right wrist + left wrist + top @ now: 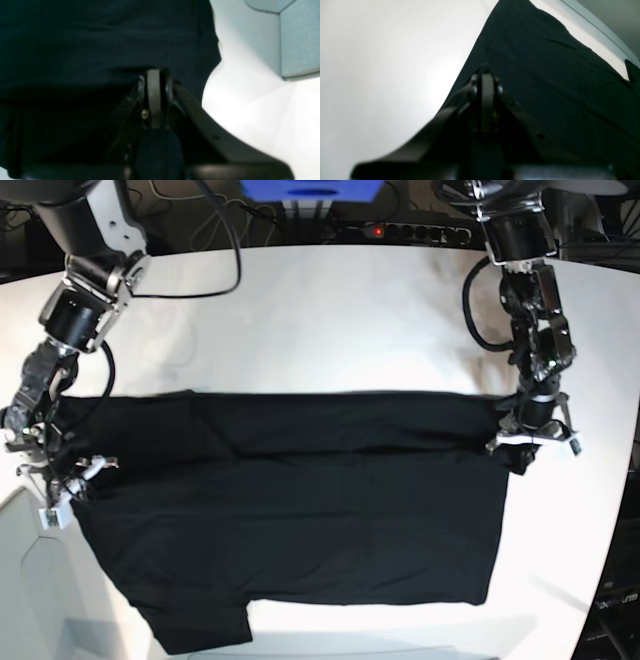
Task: Fold the T-shirt properly
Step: 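Reach both grippers to the shirt's side edges midway along the body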
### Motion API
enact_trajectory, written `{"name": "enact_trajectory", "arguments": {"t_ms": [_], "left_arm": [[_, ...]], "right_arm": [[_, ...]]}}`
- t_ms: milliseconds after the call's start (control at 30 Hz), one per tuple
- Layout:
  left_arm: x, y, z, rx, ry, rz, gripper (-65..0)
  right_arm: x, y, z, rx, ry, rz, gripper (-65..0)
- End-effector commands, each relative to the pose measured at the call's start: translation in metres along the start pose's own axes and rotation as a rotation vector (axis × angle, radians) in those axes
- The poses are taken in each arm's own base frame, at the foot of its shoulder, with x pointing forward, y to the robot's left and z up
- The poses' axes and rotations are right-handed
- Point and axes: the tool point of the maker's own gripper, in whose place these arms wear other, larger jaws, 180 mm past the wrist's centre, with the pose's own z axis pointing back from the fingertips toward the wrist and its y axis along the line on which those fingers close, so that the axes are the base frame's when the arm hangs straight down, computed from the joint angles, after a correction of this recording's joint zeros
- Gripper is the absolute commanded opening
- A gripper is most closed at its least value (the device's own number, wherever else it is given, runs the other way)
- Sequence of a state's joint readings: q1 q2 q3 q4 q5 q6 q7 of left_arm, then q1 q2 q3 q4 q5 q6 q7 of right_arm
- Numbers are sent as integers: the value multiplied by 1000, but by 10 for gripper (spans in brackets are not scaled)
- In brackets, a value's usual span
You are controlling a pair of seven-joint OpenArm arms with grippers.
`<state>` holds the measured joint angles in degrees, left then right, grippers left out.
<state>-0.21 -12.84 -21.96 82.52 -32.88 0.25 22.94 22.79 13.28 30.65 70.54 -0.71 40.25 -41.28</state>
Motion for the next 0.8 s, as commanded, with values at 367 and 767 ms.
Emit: {"name": "enact_trajectory", "arguments": {"t_ms": [367,767], "left_arm": [[40,-16,-7,-39,-101,-4,-645],[26,-12,-12,-26,-14,10,-400]], "right_arm": [[27,-10,7,-21,-77,5,-650],[22,-9,6,-18,-60,8,-565]]}}
